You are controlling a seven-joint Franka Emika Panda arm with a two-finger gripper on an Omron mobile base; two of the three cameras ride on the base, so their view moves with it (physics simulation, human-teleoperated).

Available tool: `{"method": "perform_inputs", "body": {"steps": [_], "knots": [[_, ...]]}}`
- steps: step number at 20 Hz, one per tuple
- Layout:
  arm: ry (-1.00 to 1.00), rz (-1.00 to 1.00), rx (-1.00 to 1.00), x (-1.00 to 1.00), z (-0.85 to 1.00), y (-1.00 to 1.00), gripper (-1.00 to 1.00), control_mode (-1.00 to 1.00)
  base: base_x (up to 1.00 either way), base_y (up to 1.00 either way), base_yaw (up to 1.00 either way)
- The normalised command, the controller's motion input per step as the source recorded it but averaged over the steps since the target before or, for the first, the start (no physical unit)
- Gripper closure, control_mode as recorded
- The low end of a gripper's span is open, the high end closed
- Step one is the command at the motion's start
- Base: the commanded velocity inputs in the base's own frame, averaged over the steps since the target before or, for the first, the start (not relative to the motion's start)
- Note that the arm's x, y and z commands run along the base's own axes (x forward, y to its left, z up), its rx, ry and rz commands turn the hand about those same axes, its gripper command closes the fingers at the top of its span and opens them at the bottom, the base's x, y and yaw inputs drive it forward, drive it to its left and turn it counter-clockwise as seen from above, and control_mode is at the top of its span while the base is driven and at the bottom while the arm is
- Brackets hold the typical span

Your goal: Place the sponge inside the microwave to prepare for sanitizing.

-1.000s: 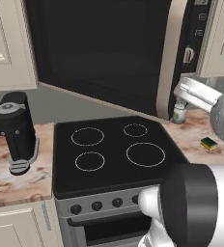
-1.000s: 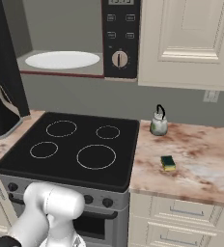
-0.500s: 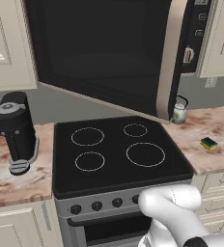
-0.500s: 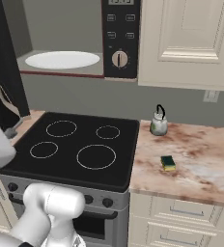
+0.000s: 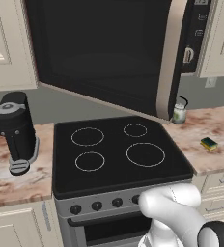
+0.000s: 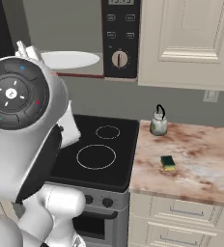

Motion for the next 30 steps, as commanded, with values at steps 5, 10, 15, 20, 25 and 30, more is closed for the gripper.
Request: {"method": "perform_inputs", "body": {"steps": [5, 10, 15, 20, 25, 30], "knots": [[0.00, 0.21, 0.15, 0.43, -0.22, 0.19, -1.00, -1.00, 0.00, 0.00, 0.00], [0.00, 0.22, 0.04, 0.39, -0.17, 0.35, -1.00, -1.00, 0.00, 0.00, 0.00], [0.00, 0.14, 0.18, 0.44, -0.04, 0.12, -1.00, -1.00, 0.00, 0.00, 0.00], [0.01, 0.15, 0.28, 0.03, 0.00, 0.28, -1.00, -1.00, 0.00, 0.00, 0.00], [0.07, 0.17, 0.15, 0.00, -0.03, 0.62, -1.00, -1.00, 0.00, 0.00, 0.00], [0.07, 0.17, 0.10, 0.05, 0.00, 0.34, -1.00, -1.00, 0.00, 0.00, 0.00]]}}
